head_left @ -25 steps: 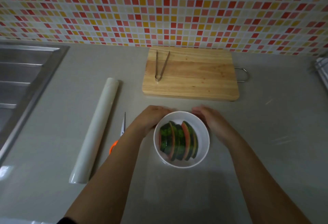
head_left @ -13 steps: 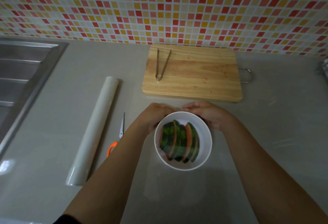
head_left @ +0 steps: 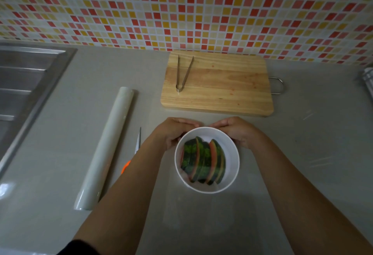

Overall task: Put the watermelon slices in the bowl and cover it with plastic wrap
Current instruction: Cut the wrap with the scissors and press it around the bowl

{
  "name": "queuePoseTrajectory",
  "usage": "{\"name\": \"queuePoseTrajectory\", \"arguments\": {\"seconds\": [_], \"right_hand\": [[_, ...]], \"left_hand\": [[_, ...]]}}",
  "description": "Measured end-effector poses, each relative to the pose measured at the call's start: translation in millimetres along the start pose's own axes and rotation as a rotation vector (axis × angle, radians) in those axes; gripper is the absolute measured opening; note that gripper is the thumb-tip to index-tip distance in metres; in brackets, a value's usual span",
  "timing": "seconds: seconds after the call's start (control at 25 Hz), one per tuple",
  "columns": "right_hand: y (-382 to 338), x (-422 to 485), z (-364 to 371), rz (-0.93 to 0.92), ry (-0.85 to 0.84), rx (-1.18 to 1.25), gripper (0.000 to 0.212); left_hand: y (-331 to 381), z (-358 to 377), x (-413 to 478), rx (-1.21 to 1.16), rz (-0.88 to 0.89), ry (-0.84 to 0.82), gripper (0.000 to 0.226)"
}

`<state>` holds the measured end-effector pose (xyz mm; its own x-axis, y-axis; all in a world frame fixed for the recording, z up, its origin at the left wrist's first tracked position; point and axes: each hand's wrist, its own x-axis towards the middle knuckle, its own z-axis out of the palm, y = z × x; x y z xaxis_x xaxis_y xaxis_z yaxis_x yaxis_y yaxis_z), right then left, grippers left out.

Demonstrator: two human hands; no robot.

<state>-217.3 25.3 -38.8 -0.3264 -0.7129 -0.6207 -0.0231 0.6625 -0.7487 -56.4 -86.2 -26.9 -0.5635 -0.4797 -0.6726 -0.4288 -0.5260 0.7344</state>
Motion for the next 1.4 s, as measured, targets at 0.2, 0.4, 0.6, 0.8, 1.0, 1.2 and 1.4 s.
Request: {"name": "queuePoseTrajectory", "arguments": {"seconds": [0.2, 0.4, 0.6, 0.8, 1.0, 1.2, 1.4], "right_hand": [[14.4, -6.5, 1.4, -0.081, -0.002, 0.083, 0.012], [18.6, -18.3, -4.0, -0.238, 0.375, -0.184, 0.030], [28.0, -48.8, 12.3, -0.715, 0.143, -0.129, 0.052], [22.4, -42.7, 21.3, -0.582, -0.016, -0.076, 0.054], [24.0, -40.5, 20.1, -0.468, 0.003, -0.093, 0.057], [17.9, -42.4, 21.5, -0.467, 0.130, -0.295, 0.072], [16.1, -44.3, 24.5, -0.469, 0.228, -0.409, 0.066]], "left_hand": [[-6.3, -2.4, -4.4, -0.030, 0.021, -0.020, 0.009], [-16.0, -9.8, -13.2, 0.601, 0.271, 0.373, 0.050], [-42.7, -6.5, -32.4, 0.147, 0.627, 0.047, 0.045], [-40.7, 7.0, -28.5, 0.111, 0.456, -0.133, 0.058], [-34.3, 4.1, -28.1, 0.383, 0.425, -0.001, 0.069], [-31.0, 4.5, -28.1, 0.588, 0.371, 0.053, 0.087], [-38.6, 7.3, -26.3, 0.621, 0.385, 0.190, 0.063]]}}
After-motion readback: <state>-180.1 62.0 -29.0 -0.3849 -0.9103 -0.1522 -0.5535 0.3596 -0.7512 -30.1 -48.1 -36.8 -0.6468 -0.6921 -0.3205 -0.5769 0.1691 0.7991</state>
